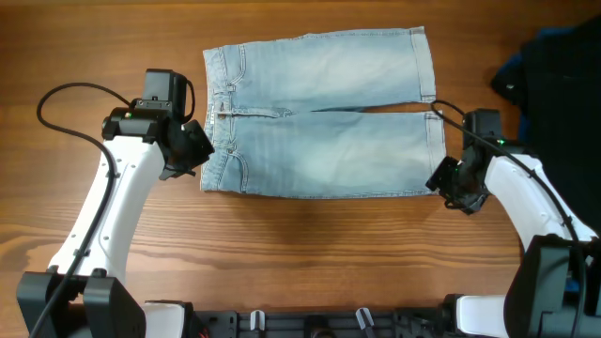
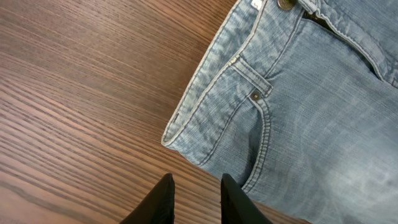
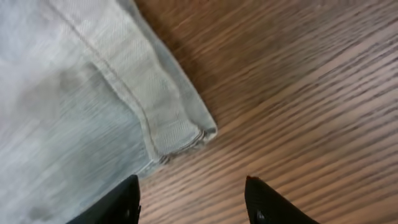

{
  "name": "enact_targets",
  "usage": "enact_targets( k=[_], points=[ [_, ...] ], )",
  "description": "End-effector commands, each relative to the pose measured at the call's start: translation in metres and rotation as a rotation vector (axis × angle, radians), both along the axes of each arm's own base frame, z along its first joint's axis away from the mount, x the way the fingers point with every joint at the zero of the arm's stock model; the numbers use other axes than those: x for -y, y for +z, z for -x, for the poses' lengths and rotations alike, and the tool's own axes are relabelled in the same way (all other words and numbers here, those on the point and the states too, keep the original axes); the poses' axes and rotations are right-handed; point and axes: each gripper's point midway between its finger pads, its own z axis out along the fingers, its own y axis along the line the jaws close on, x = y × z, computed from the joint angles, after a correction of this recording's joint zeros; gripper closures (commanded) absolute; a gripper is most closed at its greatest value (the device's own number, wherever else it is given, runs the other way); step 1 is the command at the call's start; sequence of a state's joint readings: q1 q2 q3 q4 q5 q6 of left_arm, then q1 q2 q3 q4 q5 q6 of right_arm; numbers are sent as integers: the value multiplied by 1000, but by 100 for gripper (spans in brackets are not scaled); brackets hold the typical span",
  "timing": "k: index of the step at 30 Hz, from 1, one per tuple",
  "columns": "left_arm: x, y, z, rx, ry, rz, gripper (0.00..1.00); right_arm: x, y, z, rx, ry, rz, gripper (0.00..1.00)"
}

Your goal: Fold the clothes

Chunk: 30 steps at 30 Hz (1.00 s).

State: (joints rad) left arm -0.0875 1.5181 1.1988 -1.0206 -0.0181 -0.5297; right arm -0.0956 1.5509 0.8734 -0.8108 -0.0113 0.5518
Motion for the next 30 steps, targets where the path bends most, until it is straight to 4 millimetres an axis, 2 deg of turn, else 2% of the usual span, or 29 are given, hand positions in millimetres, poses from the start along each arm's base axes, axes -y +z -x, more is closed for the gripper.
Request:
enact_targets(
  k=[1, 5, 14, 18, 22, 25, 27, 30],
  points=[
    [-2, -4, 1, -11, 10, -9, 75, -1, -1, -9, 38, -54, -18, 45],
    [-2, -4, 1, -11, 10, -9, 75, -5, -4, -25, 90, -51, -44, 46],
    [-2, -4, 1, -11, 10, -9, 74, -3, -51, -6, -82, 1, -35, 47],
    [-3, -5, 4, -23, 11, -10, 73, -3, -55, -5, -94, 27, -35, 77],
    [-3, -6, 12, -56, 11, -13, 68, -4, -55, -4, -97, 39, -36, 96],
    [1, -11, 22, -95, 6, 15, 57, -4, -55, -4, -99, 53, -36, 96],
    [4, -26, 33, -134, 32, 40, 47, -4, -55, -3, -101, 53, -37, 96],
    [12, -53, 47, -171, 51, 93, 46, -5, -55, -4, -99, 53, -43, 96]
  ],
)
